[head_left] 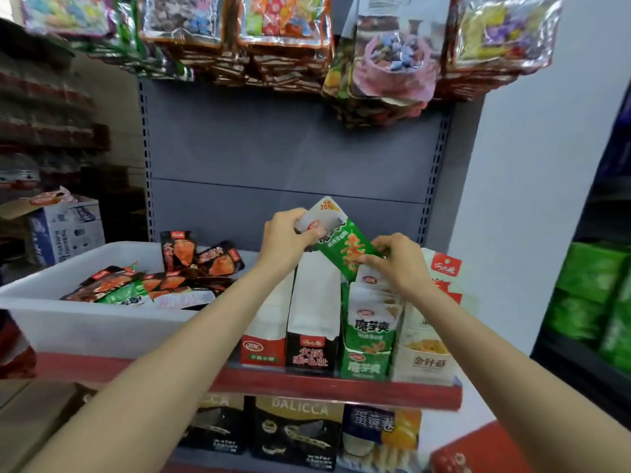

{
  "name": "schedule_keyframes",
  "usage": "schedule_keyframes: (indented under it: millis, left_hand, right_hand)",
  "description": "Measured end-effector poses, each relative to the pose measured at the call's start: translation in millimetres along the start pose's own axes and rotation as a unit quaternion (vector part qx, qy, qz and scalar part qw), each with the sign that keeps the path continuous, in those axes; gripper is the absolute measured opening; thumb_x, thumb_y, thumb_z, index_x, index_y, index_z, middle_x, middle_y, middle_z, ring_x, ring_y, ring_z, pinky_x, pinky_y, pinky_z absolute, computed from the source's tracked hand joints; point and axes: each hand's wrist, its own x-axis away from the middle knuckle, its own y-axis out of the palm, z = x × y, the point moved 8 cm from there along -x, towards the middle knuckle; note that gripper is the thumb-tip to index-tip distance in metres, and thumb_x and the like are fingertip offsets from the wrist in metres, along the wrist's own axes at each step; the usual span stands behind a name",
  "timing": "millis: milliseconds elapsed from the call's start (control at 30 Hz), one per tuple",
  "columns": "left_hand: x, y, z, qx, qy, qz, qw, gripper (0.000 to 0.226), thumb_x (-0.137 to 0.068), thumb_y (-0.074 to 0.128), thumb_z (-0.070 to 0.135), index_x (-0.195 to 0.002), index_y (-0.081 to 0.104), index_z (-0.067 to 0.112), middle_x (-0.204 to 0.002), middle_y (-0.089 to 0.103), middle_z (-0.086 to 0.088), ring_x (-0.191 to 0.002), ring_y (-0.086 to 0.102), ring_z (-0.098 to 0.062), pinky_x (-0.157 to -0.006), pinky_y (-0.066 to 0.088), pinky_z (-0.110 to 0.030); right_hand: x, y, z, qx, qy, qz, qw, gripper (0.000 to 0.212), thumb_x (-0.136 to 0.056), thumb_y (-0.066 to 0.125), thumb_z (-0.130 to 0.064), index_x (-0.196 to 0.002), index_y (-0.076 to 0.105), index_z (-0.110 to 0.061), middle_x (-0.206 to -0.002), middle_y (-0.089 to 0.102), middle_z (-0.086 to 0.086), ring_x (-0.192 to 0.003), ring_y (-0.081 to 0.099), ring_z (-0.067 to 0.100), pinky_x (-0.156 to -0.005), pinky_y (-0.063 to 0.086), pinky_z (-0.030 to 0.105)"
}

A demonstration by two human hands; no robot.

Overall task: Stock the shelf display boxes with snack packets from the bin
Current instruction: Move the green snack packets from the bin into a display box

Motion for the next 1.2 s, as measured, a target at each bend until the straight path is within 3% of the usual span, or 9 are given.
schedule_keyframes:
  millis: [133,200,267,533,633,700,800,967,1200]
  left_hand:
    - [-4,10,-1,-0.031,-0.002,-0.039,0.999,0.01,-0.084,0.069,0.012,-0.082,0.062,0.006,-0.067,0.059,0.003,-0.052,0.055,0.011,-0.046,0.038,-0.008]
    - [-7,22,-5,-0.089,-0.006,-0.082,0.993,0.013,-0.084,0.07,0.017,-0.083,0.064,0.006,-0.075,0.065,-0.003,-0.066,0.061,-0.001,-0.049,0.037,-0.013]
    - [-10,34,-8,-0.127,-0.009,-0.119,0.985,0.013,-0.084,0.07,0.019,-0.086,0.065,0.007,-0.087,0.068,-0.006,-0.081,0.062,-0.015,-0.054,0.039,-0.014]
    - [-6,79,4,-0.214,0.031,-0.258,0.942,0.01,-0.085,0.068,0.016,-0.085,0.058,0.015,-0.092,0.067,-0.007,-0.084,0.064,-0.022,-0.065,0.047,-0.029]
    - [0,90,0,-0.185,0.055,-0.238,0.952,0.021,-0.086,0.065,0.013,-0.103,0.054,0.019,-0.105,0.063,-0.005,-0.09,0.06,-0.019,-0.073,0.052,-0.034]
    - [4,83,-1,-0.121,0.067,-0.171,0.976,0.039,-0.086,0.065,0.009,-0.119,0.051,0.024,-0.111,0.057,0.0,-0.094,0.058,-0.015,-0.077,0.053,-0.028]
    - [11,71,0,-0.09,0.093,-0.106,0.986,0.038,-0.09,0.059,0.006,-0.125,0.056,0.022,-0.11,0.054,0.003,-0.092,0.058,-0.012,-0.078,0.049,-0.019]
    - [17,73,2,-0.137,0.117,-0.125,0.976,0.043,-0.091,0.044,-0.004,-0.124,0.06,0.018,-0.114,0.059,-0.002,-0.101,0.057,-0.016,-0.088,0.047,-0.028]
    - [22,73,-1,-0.163,0.104,-0.171,0.966,0.04,-0.091,0.045,0.002,-0.124,0.056,0.022,-0.12,0.057,0.0,-0.099,0.056,-0.012,-0.085,0.043,-0.024]
  right_hand:
    - [-1,-1,5,-0.004,-0.002,-0.022,1.0,0.02,-0.083,0.07,-0.025,-0.097,0.071,-0.01,-0.082,0.066,0.0,-0.067,0.053,0.005,-0.058,0.038,0.021]
    - [-1,-1,8,-0.017,0.005,-0.036,0.999,0.021,-0.086,0.067,-0.022,-0.104,0.069,-0.011,-0.098,0.068,0.004,-0.084,0.059,0.012,-0.072,0.044,0.023]
    - [-2,-2,10,-0.021,0.013,-0.049,0.999,0.019,-0.09,0.061,-0.02,-0.105,0.067,-0.011,-0.103,0.068,0.005,-0.09,0.06,0.015,-0.076,0.044,0.024]
    - [-7,-8,11,-0.009,0.023,-0.068,0.997,0.037,-0.092,0.037,-0.001,-0.118,0.06,-0.01,-0.115,0.066,0.009,-0.106,0.061,0.026,-0.088,0.05,0.034]
    - [-6,-9,10,-0.031,0.026,-0.075,0.996,0.034,-0.092,0.04,-0.003,-0.121,0.057,-0.01,-0.116,0.065,0.01,-0.104,0.061,0.025,-0.08,0.049,0.032]
    - [-4,-8,9,-0.041,0.017,-0.082,0.996,0.033,-0.092,0.046,-0.005,-0.123,0.055,-0.012,-0.116,0.064,0.009,-0.104,0.061,0.024,-0.078,0.049,0.03]
    - [1,-8,8,-0.065,0.001,-0.08,0.995,0.041,-0.091,0.051,-0.004,-0.131,0.048,-0.016,-0.12,0.062,0.007,-0.105,0.06,0.02,-0.078,0.049,0.024]
    - [3,-7,9,0.017,-0.028,-0.059,0.998,0.032,-0.091,0.05,-0.005,-0.122,0.057,-0.013,-0.112,0.065,0.007,-0.1,0.061,0.02,-0.078,0.047,0.025]
    - [4,-3,-2,0.064,-0.041,-0.05,0.996,0.029,-0.092,0.047,-0.006,-0.118,0.06,-0.009,-0.117,0.061,0.008,-0.105,0.058,0.022,-0.081,0.042,0.023]
